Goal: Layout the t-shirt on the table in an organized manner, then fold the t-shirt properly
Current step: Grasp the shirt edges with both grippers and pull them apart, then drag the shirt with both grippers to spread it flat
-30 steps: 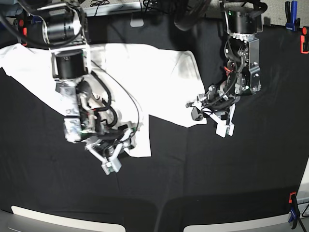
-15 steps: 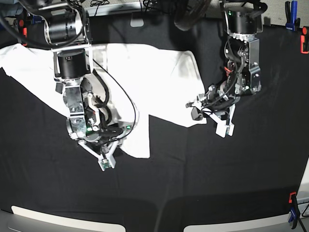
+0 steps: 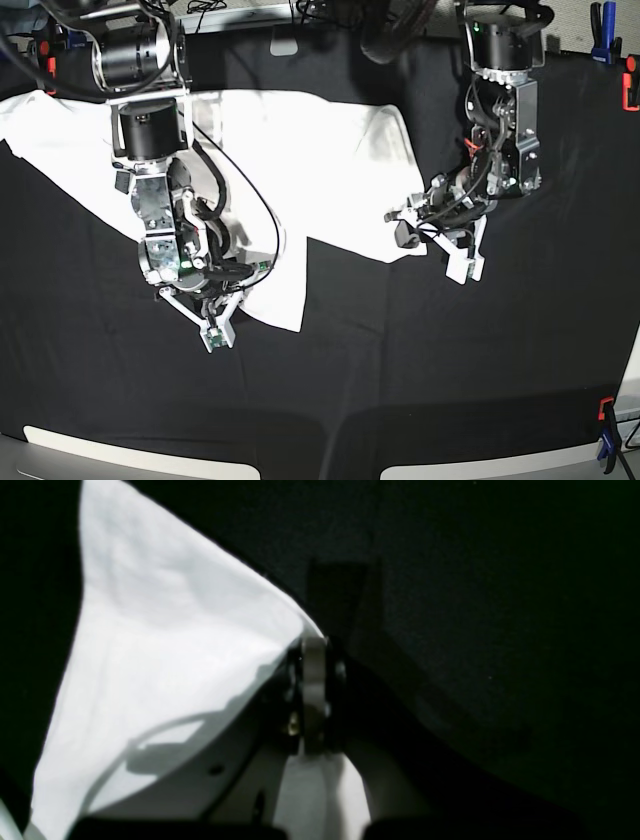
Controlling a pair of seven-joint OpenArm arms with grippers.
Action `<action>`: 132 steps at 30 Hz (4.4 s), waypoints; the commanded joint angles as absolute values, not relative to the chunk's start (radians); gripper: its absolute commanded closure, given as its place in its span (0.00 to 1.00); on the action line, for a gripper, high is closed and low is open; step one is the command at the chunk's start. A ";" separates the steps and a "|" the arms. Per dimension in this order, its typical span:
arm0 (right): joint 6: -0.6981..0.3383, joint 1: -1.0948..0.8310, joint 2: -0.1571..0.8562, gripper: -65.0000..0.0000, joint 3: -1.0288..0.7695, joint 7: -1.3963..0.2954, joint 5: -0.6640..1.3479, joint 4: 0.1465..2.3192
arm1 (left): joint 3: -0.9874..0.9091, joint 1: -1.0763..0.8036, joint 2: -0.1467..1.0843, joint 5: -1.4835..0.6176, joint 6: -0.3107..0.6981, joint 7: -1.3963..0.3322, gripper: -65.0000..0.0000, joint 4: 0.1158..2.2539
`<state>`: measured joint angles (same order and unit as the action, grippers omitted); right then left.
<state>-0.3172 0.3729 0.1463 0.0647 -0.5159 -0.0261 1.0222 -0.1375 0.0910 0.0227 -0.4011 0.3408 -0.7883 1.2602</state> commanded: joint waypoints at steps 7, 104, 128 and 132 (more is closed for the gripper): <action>-0.294 0.458 0.165 1.00 0.062 -0.501 -0.023 1.037 | -0.136 0.147 0.075 -0.305 0.334 -0.807 1.00 1.266; -0.046 0.628 0.424 1.00 0.020 -0.434 -0.098 0.724 | -0.136 0.369 0.281 -0.127 0.333 -0.485 1.00 1.262; -0.115 0.749 0.406 1.00 0.020 -0.450 -0.019 0.724 | -0.136 0.479 0.280 -0.124 0.333 -0.455 1.00 1.039; -0.115 0.693 0.406 0.64 0.020 -0.398 -0.019 0.724 | -0.136 0.477 0.280 -0.125 0.333 -0.453 1.00 0.992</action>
<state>-0.1211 0.6559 0.3946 0.0235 -0.4183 -0.0181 0.7071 -0.1322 0.4431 0.2687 -0.1123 0.3374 -0.4774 0.9752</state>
